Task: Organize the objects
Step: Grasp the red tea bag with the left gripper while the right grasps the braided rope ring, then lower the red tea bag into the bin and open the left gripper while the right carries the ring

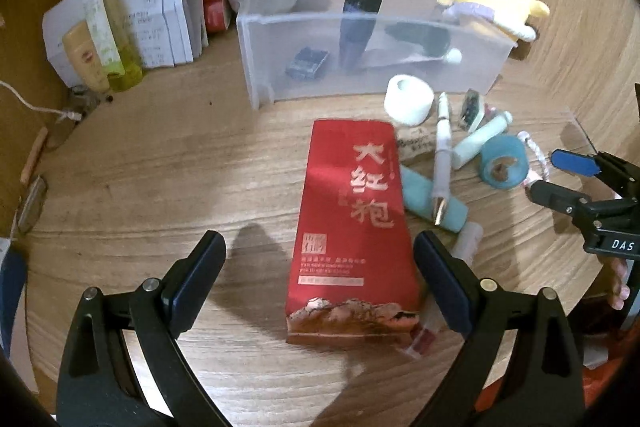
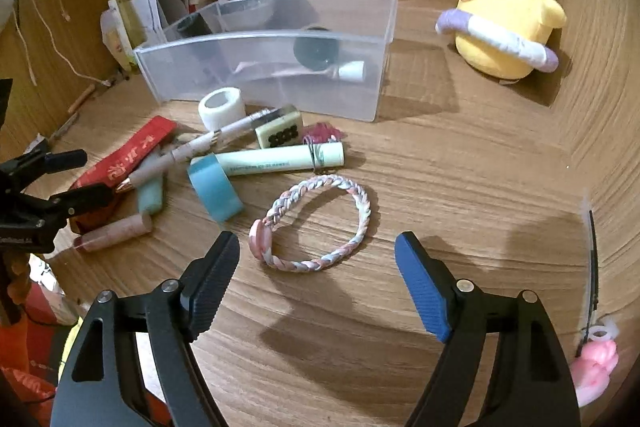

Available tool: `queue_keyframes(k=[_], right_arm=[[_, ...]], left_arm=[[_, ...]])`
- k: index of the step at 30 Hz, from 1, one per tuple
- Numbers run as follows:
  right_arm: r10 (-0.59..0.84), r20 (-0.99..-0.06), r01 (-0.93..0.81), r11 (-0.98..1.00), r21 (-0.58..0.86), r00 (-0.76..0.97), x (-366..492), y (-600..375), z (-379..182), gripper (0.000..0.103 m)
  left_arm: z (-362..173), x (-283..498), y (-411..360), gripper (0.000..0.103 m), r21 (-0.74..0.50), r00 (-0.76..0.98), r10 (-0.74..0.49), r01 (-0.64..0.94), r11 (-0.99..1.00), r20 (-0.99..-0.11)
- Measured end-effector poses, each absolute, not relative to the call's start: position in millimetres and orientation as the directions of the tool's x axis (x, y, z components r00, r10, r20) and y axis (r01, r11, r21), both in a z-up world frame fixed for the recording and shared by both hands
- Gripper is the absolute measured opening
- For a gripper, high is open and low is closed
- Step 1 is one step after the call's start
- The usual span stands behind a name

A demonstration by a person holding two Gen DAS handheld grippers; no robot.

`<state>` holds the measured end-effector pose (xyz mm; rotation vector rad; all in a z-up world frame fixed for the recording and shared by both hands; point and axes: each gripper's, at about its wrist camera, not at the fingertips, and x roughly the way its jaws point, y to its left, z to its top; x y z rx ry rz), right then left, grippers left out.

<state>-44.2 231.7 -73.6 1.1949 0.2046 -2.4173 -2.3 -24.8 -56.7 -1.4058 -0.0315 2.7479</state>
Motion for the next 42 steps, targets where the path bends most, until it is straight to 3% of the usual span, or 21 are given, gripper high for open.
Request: queue_keyframes(k=[7,9,18,21,29,42], right_arm=[[-0.289,-0.774,0.438,-0.899,0.017,-0.564,-46.2,226.7,-77.8,0.076],[-0.271,-0.766,0.435,-0.901,-0.012,-0.583,-44.9,225.2,-77.8,0.062],[-0.262,-0.748,0.398,-0.917,-0.004,-0.61,-46.6,233.8,-75.5,0.023],[-0.26,-0.746,0.376,-0.926,0.014,-0.613,-48.5,239.8,-74.5,0.011],[-0.296,-0.719,0.336,-0.937,0.092,-0.629,-50.3,253.2,-65.3,0.01],[-0.365,-0.602,0.376,-0.919,0.114,-0.71,-56.1,248.4,-12.5,0.01]], left_arm=[[-61.7,-5.8,-27.2,0.096,-0.046,-0.593,0.052,-0.025,-0.999,-0.804],[-62.4,-4.7,-27.9,0.095,-0.039,-0.6,0.05,-0.03,-0.999,-0.798],[-57.0,3.5,-25.3,0.058,-0.013,-0.629,0.039,-0.046,-0.999,-0.776],[-56.7,3.7,-32.8,0.055,-0.034,-0.634,0.042,-0.024,-0.999,-0.772],[-49.8,6.8,-48.3,0.055,-0.061,-0.664,0.025,0.031,-0.998,-0.747],[7.4,6.1,-51.5,0.055,-0.068,-0.78,0.012,0.04,-0.997,-0.626]])
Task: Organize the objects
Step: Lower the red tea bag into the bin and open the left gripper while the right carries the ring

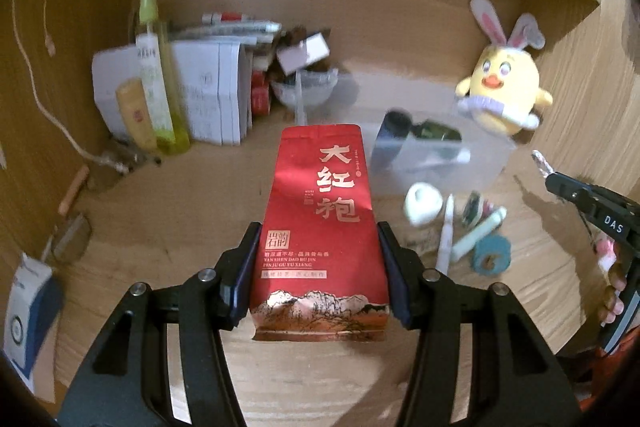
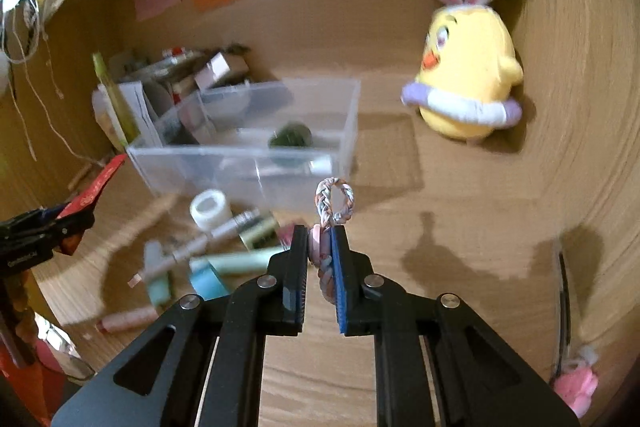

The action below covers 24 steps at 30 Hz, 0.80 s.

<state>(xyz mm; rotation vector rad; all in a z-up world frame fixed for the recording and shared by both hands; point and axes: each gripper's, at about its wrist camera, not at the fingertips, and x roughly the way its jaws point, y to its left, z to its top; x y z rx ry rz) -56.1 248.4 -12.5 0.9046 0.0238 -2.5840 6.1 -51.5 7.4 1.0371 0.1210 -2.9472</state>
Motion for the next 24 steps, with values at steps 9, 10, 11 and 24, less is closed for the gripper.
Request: queue_keyframes(k=[9,10,11,24], right_arm=[[-0.423,-0.532,0.423,-0.897,0.13,-0.734,-65.3,222.3,13.0,0.01],[-0.427,-0.527,0.43,-0.894,0.126,-0.735,-66.3,219.0,15.1,0.01],[-0.431,-0.522,0.436,-0.891,0.121,-0.736,-67.3,215.8,17.4,0.01],[-0.461,-0.486,0.484,-0.871,0.088,-0.742,-93.1,191.6,39.0,0.01]], left_arm=[[36.3,-6.6,-47.7,0.055,-0.11,-0.83,0.053,0.01,-0.994,-0.555],[38.7,-8.1,-47.4,0.055,-0.114,-0.834,0.057,0.007,-0.994,-0.549],[41.3,-9.9,-46.5,0.055,-0.115,-0.837,0.058,0.006,-0.993,-0.544],[57.7,-53.2,-48.7,0.055,-0.121,-0.845,0.058,0.008,-0.993,-0.531]])
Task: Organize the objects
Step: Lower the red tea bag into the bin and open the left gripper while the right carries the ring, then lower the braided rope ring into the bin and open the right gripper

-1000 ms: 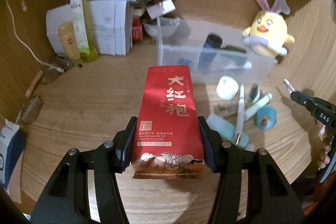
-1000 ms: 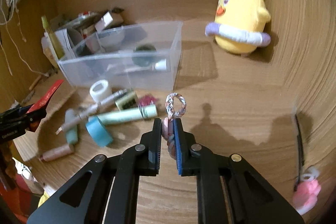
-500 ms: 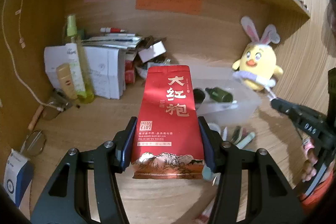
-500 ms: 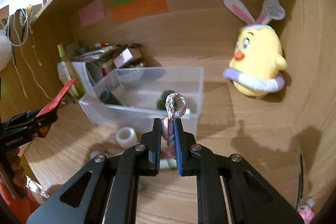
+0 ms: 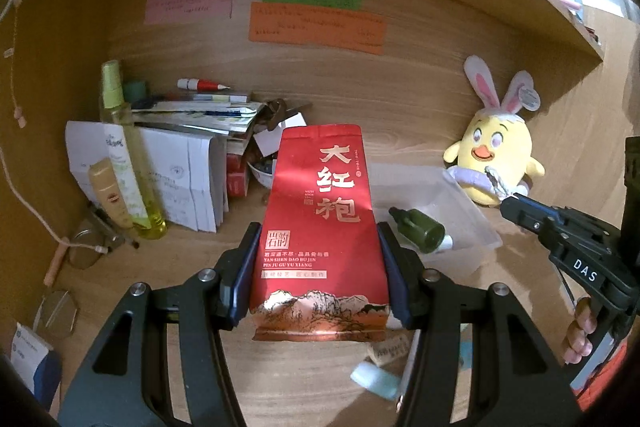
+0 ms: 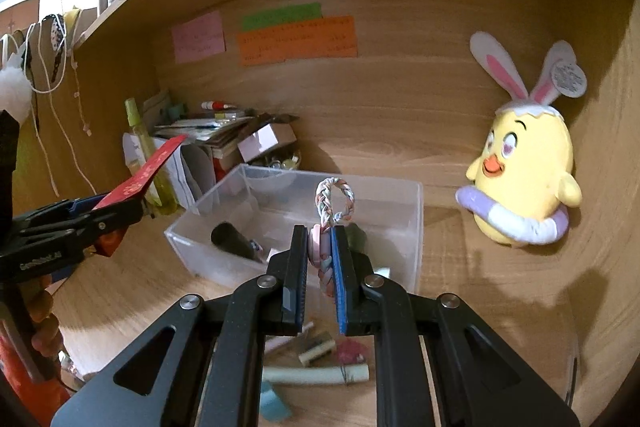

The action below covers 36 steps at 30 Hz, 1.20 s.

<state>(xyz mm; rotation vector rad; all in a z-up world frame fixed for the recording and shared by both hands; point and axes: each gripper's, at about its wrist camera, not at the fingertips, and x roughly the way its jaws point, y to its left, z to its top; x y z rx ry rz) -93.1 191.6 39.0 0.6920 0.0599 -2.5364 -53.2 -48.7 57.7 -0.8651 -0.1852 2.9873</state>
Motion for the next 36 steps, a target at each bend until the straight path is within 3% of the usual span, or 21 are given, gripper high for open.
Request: queue_keyframes(k=[14,27,36], right_arm=[[-0.437,-0.508,0.482,-0.875,0.049,-0.742,-135.9,175.1,46.0,0.01],[-0.372,-0.627,0.436,-0.898,0.058,-0.685,-177.6,176.8,-1.2,0.01],[-0.352,-0.679,0.427,-0.902,0.062,-0.645,-188.7,174.0,-16.5,0.011]], left_arm=[[49.6,-110.5,-50.3,0.055,-0.133,-0.802,0.078,0.002,-0.991,-0.592],[24.9,-141.6,-48.4,0.055,-0.153,-0.753,0.117,-0.022,-0.988,-0.648],[31.8,-129.1,-49.2,0.055,-0.171,-0.761,0.14,-0.039,-0.985,-0.634]])
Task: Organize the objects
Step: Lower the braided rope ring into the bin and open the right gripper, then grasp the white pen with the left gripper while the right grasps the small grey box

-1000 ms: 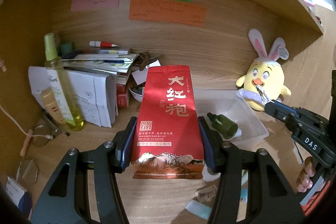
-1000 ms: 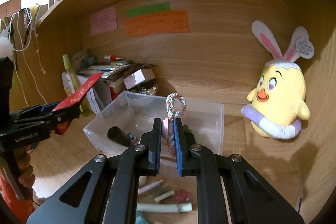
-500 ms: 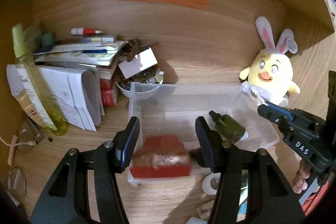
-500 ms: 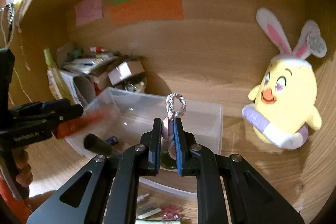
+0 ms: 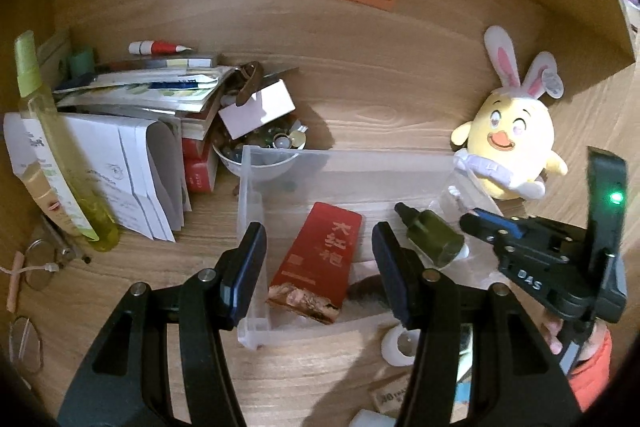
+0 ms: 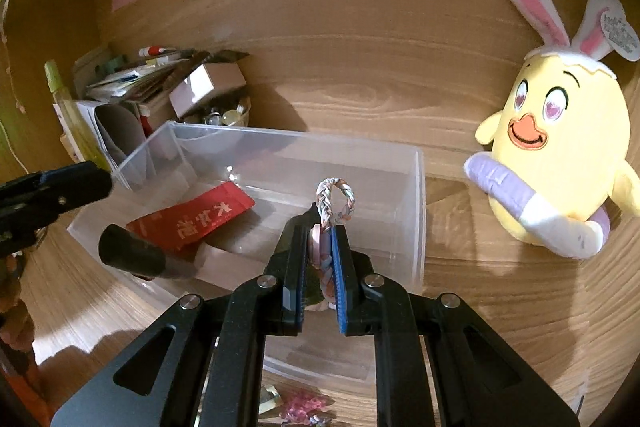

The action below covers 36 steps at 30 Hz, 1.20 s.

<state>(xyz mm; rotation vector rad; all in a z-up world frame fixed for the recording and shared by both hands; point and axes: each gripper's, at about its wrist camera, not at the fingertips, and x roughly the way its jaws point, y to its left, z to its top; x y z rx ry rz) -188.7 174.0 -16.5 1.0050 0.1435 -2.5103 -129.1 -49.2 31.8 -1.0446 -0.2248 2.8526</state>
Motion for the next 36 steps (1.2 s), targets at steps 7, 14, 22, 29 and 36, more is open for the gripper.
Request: queue_keyframes(k=[7,14,22,29,36], right_arm=[[-0.345,-0.691,0.413,-0.908,0.073,-0.636,-189.5,175.8,-18.4,0.034],[-0.358,-0.663,0.413,-0.907,0.08,-0.658,-176.7,180.6,-2.2,0.046],[-0.4,-0.612,0.453,-0.888,0.076,-0.682,-140.0,188.0,19.0,0.056],[-0.428,-0.605,0.488,-0.87,0.073,-0.671,-107.5,194.8,17.3,0.056],[-0.441,-0.621,0.504,-0.86,0.085,-0.648,-83.5,199.2,5.1,0.056]], left_arm=[[38.8,-113.9,-49.7,0.066,-0.171,-0.771,0.142,-0.043,-0.984,-0.621],[46.1,-95.9,-47.5,0.082,-0.145,-0.784,0.127,-0.048,-0.988,-0.607],[44.0,-72.6,-43.8,0.09,-0.116,-0.783,0.108,-0.047,-0.992,-0.612],[29.8,-57.5,-36.9,0.09,-0.098,-0.758,0.104,-0.053,-0.994,-0.643],[12.9,-44.1,-24.0,0.09,-0.086,-0.731,0.113,-0.074,-0.994,-0.673]])
